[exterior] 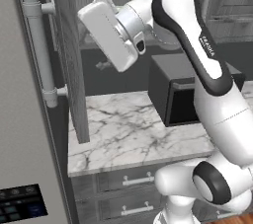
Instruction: Move the bowls from the cabinet to the plates on the dining table.
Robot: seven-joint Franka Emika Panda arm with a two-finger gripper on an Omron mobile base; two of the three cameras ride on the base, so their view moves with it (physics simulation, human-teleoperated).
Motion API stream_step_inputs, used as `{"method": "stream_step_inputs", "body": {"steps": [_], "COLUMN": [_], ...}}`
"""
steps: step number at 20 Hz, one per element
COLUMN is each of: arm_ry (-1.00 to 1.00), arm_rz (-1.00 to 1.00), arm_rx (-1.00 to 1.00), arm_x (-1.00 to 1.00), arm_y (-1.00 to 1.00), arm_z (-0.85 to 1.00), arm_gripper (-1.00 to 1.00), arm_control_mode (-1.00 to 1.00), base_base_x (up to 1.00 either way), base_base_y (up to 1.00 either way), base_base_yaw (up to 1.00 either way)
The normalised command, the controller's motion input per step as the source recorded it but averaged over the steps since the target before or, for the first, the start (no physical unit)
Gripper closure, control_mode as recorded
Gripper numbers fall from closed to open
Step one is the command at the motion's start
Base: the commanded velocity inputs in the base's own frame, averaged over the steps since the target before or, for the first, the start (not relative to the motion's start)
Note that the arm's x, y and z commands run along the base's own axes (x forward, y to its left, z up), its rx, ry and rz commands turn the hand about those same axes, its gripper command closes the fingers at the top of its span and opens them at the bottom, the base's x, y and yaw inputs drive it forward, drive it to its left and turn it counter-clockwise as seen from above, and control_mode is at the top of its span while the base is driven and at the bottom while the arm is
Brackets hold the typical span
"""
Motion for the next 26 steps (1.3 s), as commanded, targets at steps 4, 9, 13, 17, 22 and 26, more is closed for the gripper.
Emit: {"method": "stream_step_inputs", "body": {"steps": [4,9,13,17,22,26], "arm_ry": [-0.13,-0.06,-0.09,-0.06,-0.11,-0.18], "arm_rz": [-0.05,-0.11,-0.14,-0.15,-0.12,-0.04], "arm_rx": [-0.21,-0.13,-0.14,-0.19,-0.25,-0.28], "arm_x": [-0.69,-0.74,-0.81,-0.47,-0.07,0.0], "arm_y": [-0.88,-1.0,-1.0,-1.0,-0.95,-0.72], "arm_z": [0.0,-0.19,-0.27,-0.3,-0.06,0.02], "arm_gripper": [-1.0,-1.0,-1.0,-1.0,-1.0,-1.0], "arm_control_mode": [-1.0,-1.0,-1.0,-1.0,-1.0,-1.0], "base_base_x": [0.0,0.0,0.0,0.0,0.0,0.0], "base_base_y": [0.0,0.0,0.0,0.0,0.0,0.0], "base_base_yaw": [0.0,0.0,0.0,0.0,0.0,0.0]}}
